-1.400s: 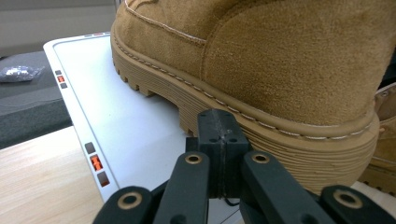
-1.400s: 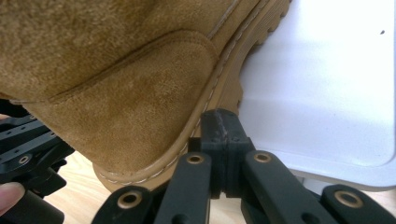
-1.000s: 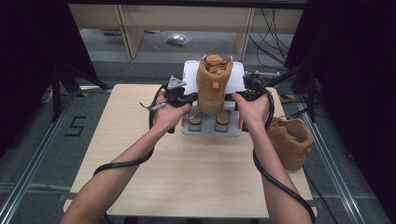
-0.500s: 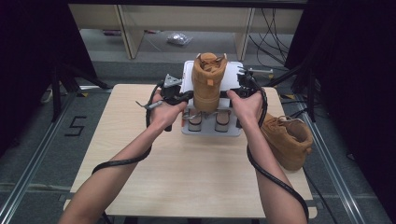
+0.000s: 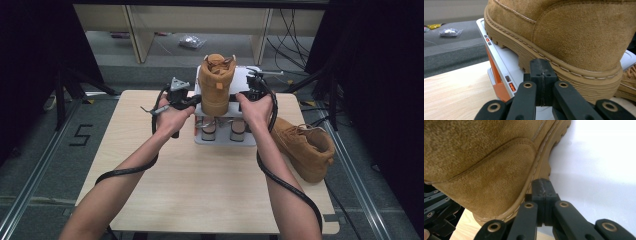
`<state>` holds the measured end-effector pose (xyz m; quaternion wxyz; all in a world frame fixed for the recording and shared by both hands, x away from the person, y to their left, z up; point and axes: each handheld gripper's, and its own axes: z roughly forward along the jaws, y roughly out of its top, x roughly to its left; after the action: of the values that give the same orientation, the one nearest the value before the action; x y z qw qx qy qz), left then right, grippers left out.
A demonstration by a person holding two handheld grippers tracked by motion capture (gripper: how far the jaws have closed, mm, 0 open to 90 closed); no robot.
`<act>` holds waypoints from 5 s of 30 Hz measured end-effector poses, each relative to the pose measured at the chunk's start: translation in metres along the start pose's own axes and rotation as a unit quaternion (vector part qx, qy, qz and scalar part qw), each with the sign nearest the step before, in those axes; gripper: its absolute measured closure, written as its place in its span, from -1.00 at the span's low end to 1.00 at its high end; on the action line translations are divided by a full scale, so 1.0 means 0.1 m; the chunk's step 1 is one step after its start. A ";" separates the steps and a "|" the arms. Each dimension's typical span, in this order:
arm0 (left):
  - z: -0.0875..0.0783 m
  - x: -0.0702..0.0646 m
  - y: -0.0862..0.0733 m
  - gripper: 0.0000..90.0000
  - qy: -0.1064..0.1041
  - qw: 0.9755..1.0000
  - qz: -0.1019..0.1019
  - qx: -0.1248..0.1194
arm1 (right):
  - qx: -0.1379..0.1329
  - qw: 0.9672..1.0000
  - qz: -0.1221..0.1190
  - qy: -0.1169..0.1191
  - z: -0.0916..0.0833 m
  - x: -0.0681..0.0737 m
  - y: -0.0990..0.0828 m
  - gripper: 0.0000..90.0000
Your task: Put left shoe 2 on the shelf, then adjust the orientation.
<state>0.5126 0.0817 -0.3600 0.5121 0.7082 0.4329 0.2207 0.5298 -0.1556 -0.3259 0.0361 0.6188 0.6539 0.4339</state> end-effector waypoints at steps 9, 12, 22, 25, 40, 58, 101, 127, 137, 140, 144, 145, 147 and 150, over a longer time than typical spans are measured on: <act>-0.24 -0.06 0.00 0.14 0.007 0.999 0.017 -0.034 | -0.027 1.000 -0.011 -0.005 -0.14 -0.14 -0.08 0.79; -0.32 -0.19 0.01 -0.11 0.003 0.999 0.016 -0.037 | -0.034 0.999 -0.028 -0.014 -0.23 -0.20 -0.13 0.73; -0.10 -0.52 -0.11 -0.53 0.024 0.999 0.038 -0.023 | -0.046 0.998 -0.038 -0.026 -0.48 -0.33 -0.31 0.45; -0.03 -0.54 -0.14 -0.57 0.043 0.998 0.048 -0.020 | -0.049 0.997 -0.042 -0.033 -0.56 -0.37 -0.34 0.42; 0.06 -0.60 -0.09 -0.63 0.051 0.998 0.040 -0.008 | -0.040 0.998 -0.045 -0.027 -0.60 -0.55 -0.48 0.37; 0.14 -0.49 0.01 -0.56 0.064 0.996 0.056 0.012 | -0.048 0.997 -0.037 -0.041 -0.75 -0.69 -0.52 0.36; -0.74 0.12 -0.34 0.25 0.014 0.999 0.017 -0.034 | -0.012 0.978 0.020 -0.209 -1.61 -1.96 -0.50 0.17; -0.79 0.29 -0.54 0.15 0.029 0.999 0.010 -0.018 | 0.124 0.969 0.005 -0.212 -1.20 -2.22 -0.44 0.28; -0.75 0.26 -0.55 0.15 0.024 1.000 0.012 -0.013 | 0.151 0.965 -0.017 -0.215 -1.10 -2.23 -0.42 0.56; -0.73 0.26 -0.56 0.15 0.023 1.000 0.011 -0.011 | 0.155 0.964 -0.026 -0.213 -1.10 -2.23 -0.42 0.67; -0.73 0.26 -0.58 0.16 0.022 1.000 0.013 -0.008 | 0.165 0.962 -0.033 -0.213 -1.11 -2.18 -0.42 0.81; -0.73 0.27 -0.58 0.16 0.023 1.000 0.012 -0.007 | 0.164 0.961 -0.047 -0.216 -1.11 -2.18 -0.42 0.82; -0.72 0.27 -0.59 0.16 0.023 1.000 0.011 -0.005 | 0.171 0.961 -0.032 -0.214 -1.12 -2.13 -0.44 0.85; -0.72 0.27 -0.59 0.16 0.023 1.000 0.011 -0.005 | 0.157 0.965 -0.028 -0.210 -1.13 -2.08 -0.49 0.87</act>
<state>0.4498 0.1490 -0.3909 0.5027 0.7054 0.4357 0.2447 0.4739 -0.3824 -0.3873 0.0866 0.6753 0.7087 0.1850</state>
